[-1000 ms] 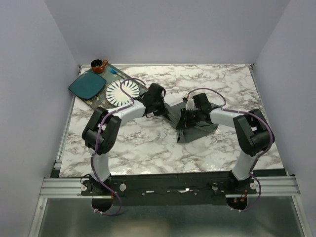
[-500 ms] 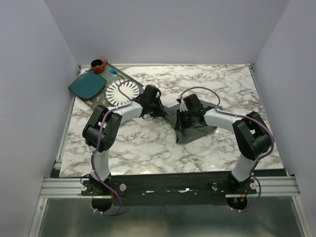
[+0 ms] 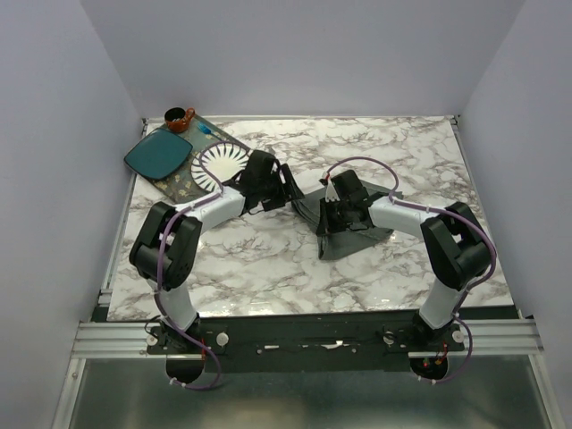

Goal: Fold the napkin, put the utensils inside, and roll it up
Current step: Roll the napkin with the utensil

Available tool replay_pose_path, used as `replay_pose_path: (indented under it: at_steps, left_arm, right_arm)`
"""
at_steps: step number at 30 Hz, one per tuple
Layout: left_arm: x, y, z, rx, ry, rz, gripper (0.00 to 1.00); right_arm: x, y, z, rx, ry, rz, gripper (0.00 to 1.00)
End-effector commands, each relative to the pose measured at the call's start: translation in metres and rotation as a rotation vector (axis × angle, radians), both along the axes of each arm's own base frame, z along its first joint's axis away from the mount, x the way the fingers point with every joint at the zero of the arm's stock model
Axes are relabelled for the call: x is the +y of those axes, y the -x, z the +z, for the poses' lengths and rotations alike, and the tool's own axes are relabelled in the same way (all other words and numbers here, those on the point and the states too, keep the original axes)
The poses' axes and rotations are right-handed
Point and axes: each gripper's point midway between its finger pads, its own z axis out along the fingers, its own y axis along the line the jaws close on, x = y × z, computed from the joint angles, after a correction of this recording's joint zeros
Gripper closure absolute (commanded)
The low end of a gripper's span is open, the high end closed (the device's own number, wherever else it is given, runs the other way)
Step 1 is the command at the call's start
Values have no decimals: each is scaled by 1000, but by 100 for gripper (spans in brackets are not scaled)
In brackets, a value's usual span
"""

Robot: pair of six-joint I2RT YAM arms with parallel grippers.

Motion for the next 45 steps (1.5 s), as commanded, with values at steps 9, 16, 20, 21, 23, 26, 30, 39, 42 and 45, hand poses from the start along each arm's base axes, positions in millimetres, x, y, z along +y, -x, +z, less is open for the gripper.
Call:
replay_pose_path:
  at_steps: [9,16,20,21,23,26,30,39,42,45]
  left_arm:
    - [-28,22,-37,149,201,29,19]
    - [-37,21,-59,196,259,79,32]
    - [-39,19,-67,203,279,97,45]
    - [-40,17,-66,194,286,97,54]
    - [-37,19,-65,180,280,94,63]
    - [-34,22,-66,180,272,92,89]
    - [-35,29,-64,189,282,85,100]
    - [-35,38,-59,208,308,83,100]
    - [-36,39,-58,215,318,81,100]
    - [-37,41,-56,222,326,78,100]
  right_arm:
    - [-9,16,-10,57,56,0,94]
    - [-11,15,-10,52,62,-6,94]
    - [-12,14,-10,47,74,-9,93]
    - [-14,14,-11,44,87,-12,92]
    - [-15,15,-10,32,103,-4,89]
    - [-17,15,-10,10,161,-3,83]
    - [-14,19,-3,-26,230,-6,71]
    - [4,18,30,-153,357,-40,44]
    - [9,13,37,-196,397,-56,38]
    - [16,6,37,-224,412,-60,36]
